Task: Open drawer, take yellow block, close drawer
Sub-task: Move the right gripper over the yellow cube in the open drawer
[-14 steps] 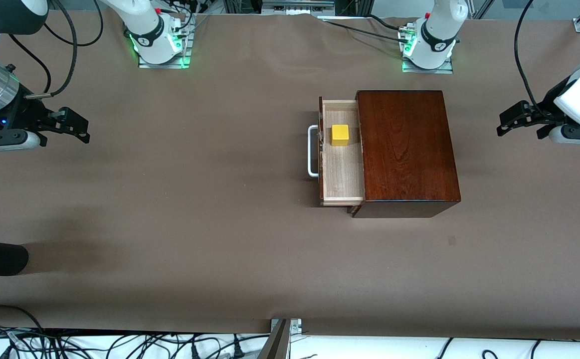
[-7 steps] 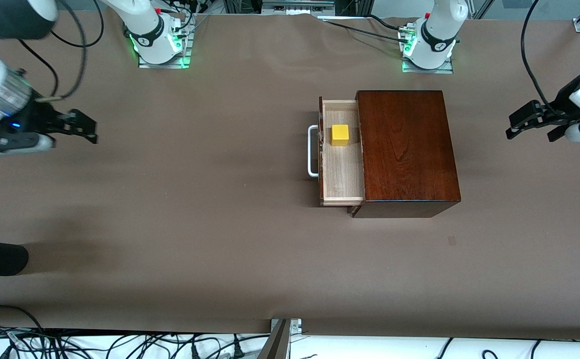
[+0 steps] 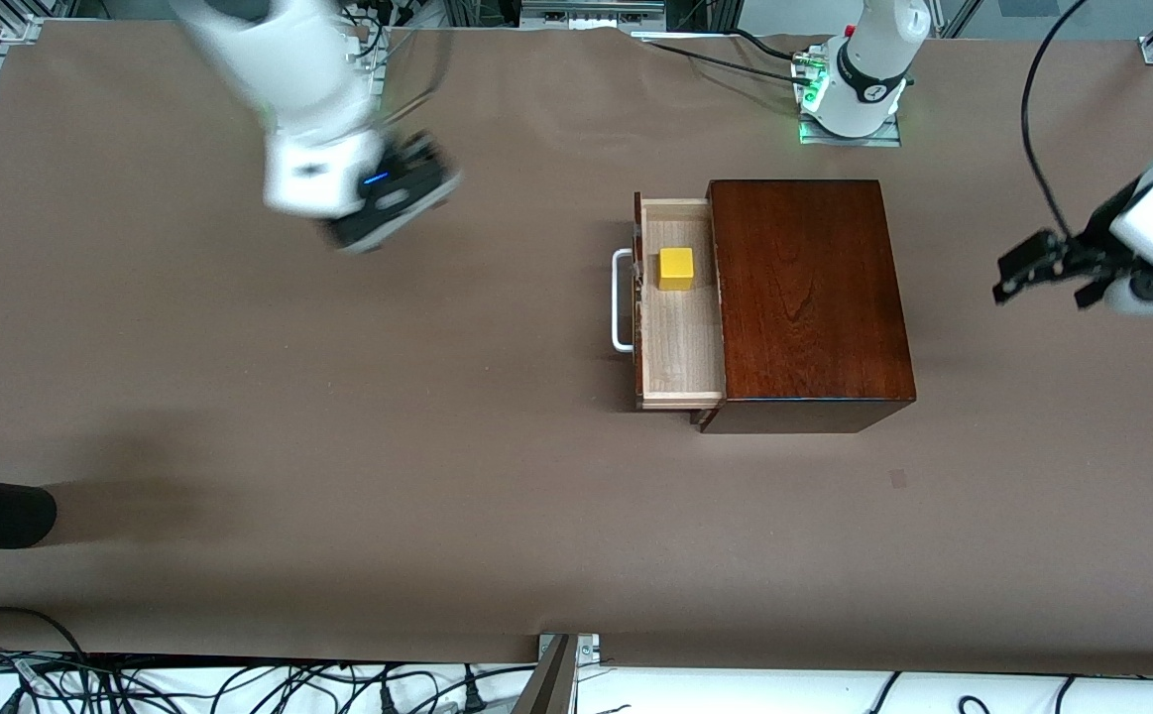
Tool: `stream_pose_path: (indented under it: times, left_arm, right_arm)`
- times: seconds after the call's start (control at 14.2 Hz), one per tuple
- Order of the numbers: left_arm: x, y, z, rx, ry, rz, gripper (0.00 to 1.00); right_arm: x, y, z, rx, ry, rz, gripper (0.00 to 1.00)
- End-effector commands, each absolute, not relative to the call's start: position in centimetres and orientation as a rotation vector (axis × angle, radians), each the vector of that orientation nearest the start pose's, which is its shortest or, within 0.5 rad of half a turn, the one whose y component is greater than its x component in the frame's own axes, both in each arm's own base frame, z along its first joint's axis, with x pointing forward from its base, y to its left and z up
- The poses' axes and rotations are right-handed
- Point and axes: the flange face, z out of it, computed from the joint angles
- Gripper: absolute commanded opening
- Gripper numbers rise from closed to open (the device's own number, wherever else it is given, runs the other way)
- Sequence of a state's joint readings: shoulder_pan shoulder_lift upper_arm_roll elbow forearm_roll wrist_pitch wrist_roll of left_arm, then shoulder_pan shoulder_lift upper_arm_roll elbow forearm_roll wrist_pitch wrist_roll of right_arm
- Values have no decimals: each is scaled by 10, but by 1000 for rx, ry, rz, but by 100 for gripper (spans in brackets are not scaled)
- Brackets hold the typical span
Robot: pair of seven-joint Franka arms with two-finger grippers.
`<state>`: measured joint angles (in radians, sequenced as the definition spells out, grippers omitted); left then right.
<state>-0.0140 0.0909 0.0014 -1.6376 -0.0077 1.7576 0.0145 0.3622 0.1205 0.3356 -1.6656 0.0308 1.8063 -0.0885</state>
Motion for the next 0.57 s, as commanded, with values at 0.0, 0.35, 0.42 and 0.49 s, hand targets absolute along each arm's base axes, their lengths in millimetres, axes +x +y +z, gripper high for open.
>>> stream_pose_path:
  times: [0.0, 0.35, 0.42, 0.49]
  left_arm:
    - [631, -15, 530, -3147, 66, -22, 100]
    - [638, -37, 528, -3145, 117, -29, 100]
    - [638, -37, 528, -3145, 119, -29, 100]
    - [638, -39, 528, -3148, 121, -31, 100]
  right_arm:
    - [440, 474, 496, -2667, -1396, -24, 100]
    - [427, 605, 454, -2474, -1783, -168, 100]
    - [428, 617, 443, -2454, -1847, -196, 100]
    - [427, 626, 434, -2424, -1930, -222, 100]
